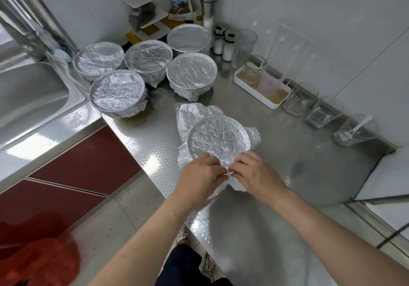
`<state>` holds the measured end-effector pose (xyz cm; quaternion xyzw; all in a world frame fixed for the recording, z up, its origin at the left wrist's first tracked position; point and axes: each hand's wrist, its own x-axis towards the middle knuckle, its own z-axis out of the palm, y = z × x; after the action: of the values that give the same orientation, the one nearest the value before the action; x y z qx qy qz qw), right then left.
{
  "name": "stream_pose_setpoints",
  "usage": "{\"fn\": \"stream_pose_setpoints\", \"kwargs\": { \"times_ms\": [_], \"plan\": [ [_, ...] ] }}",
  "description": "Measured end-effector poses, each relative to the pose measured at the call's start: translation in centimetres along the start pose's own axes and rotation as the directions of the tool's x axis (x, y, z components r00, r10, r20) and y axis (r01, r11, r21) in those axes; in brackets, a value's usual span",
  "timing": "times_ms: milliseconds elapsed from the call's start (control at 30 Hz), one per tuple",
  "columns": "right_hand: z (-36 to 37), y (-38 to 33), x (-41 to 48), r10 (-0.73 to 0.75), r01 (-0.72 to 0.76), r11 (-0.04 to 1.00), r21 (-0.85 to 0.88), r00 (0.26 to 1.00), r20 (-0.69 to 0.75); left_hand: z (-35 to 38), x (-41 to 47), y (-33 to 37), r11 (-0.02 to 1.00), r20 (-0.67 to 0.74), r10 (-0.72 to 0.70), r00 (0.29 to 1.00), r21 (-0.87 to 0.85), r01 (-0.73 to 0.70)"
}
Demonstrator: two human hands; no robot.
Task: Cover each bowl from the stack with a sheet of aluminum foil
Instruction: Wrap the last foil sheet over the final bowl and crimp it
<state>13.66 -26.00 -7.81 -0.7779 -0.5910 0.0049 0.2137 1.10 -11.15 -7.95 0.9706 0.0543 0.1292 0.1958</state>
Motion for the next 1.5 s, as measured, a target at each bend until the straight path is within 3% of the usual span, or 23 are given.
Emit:
{"fn": "stream_pose_setpoints", "kwargs": {
  "times_ms": [200,400,467,533,633,700,767,1067,1267,1500],
  "plan": [
    [0.7,0.7,0.5,-0.053,0.052,0.998,-0.041,0.998,-0.032,1.0,0.6,0.7,0.988,-0.081,0.038,0.996,0.151,-0.025],
    [0.0,1.6,0.7,-0.018,0.019,1.000,0.014,0.999,-0.037,2.3,1.5,2.1,0.989,-0.122,-0.003,0.992,0.147,0.021],
    [-0.4,1.5,0.5,0.049,-0.046,0.996,0.070,0.998,-0.039,2.2,1.6,2.7,0.989,-0.119,-0.041,0.992,0.137,0.057],
    [-0.8,1.1,0.4,0.214,-0.203,0.965,0.168,0.976,-0.050,2.0,1.6,2.8,0.989,-0.096,-0.077,0.992,0.119,0.089],
    [-1.2,0.2,0.1,0.542,-0.482,0.814,0.324,0.830,-0.128,1.4,1.6,2.3,0.992,-0.111,-0.116,0.987,0.038,0.121],
    [-1.0,-0.6,0.3,0.729,-0.639,0.640,0.427,0.680,-0.075,0.8,1.1,1.7,0.990,-0.128,-0.138,0.982,-0.016,0.137],
    [-0.5,-1.2,0.5,0.802,-0.715,0.529,0.457,0.597,0.007,0.5,0.4,1.0,0.991,-0.118,-0.136,0.984,-0.021,0.135],
    [-0.5,-2.6,2.1,0.887,-0.796,0.407,0.449,0.462,0.016,1.9,-0.7,0.4,0.996,-0.109,-0.089,0.990,-0.038,0.085],
    [-0.2,-2.2,2.9,0.939,-0.809,0.222,0.544,0.327,0.103,1.9,-0.7,0.4,0.997,-0.102,-0.080,0.992,-0.026,0.078],
    [0.5,-1.4,3.1,0.944,-0.813,0.154,0.561,0.288,0.158,2.3,-0.8,0.5,0.998,-0.164,0.009,0.986,0.066,0.002]
  ]
}}
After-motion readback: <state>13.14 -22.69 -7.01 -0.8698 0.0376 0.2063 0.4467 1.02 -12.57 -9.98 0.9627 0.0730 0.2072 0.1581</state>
